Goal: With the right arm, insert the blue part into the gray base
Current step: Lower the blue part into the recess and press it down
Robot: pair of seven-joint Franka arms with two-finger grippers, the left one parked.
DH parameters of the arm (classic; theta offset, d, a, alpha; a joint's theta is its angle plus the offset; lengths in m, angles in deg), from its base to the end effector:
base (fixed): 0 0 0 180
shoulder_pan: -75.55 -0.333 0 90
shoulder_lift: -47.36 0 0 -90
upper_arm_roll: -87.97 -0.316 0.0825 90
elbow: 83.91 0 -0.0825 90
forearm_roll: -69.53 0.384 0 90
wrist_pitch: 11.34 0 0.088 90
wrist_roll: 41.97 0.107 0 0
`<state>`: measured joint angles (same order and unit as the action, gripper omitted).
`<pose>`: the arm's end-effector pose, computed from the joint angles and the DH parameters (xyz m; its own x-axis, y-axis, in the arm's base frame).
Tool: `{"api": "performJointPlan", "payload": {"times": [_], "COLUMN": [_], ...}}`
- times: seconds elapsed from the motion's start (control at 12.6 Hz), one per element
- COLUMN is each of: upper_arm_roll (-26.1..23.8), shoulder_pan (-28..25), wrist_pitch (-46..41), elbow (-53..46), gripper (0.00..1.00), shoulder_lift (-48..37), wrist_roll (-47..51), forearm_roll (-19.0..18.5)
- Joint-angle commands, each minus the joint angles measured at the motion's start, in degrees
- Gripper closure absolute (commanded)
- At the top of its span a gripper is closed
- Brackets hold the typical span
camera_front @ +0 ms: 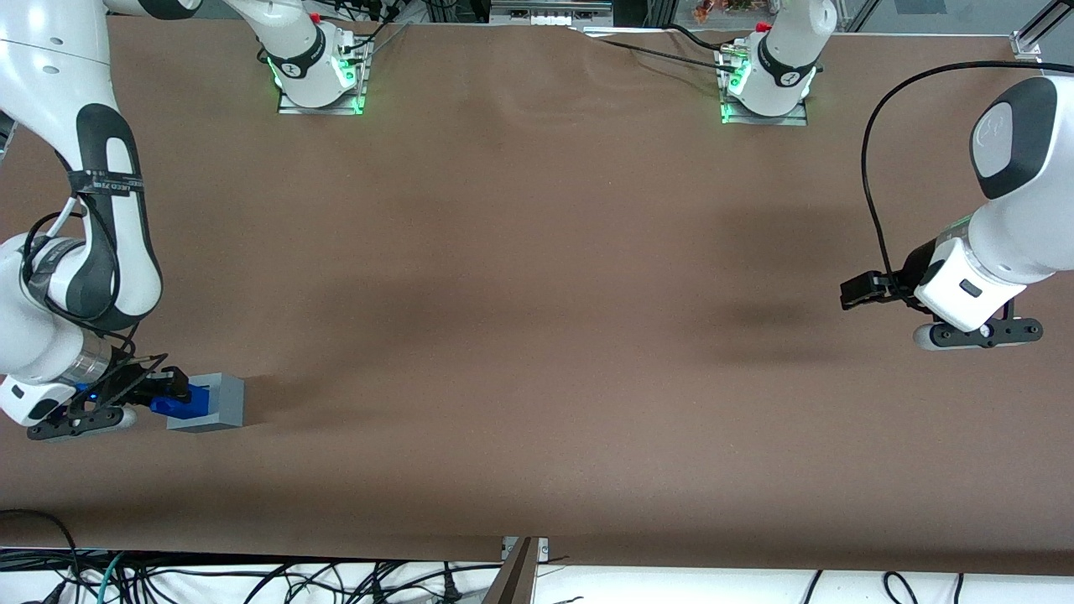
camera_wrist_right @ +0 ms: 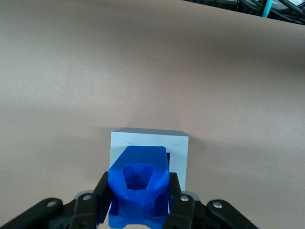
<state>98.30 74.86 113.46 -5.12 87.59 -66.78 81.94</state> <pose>0.7367 -0.0874 0.3151 0.9719 0.1950 0.1316 0.1994 -0.9797 -0.0211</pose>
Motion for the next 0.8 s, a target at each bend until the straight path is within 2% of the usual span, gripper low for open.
{"api": "performJointPlan", "payload": {"times": [0.0, 0.72], "upper_arm_roll": [-0.75, -0.83], "shoulder_pan": [0.52, 0.61], "wrist_pitch": [-2.45, -2.36], "elbow": [-2.50, -2.41], "gripper": [0.59, 0.58], "shoulder_lift": [3.01, 3.62], "wrist_roll": [-0.94, -0.85], "forearm_roll": [0.42, 0.51]}}
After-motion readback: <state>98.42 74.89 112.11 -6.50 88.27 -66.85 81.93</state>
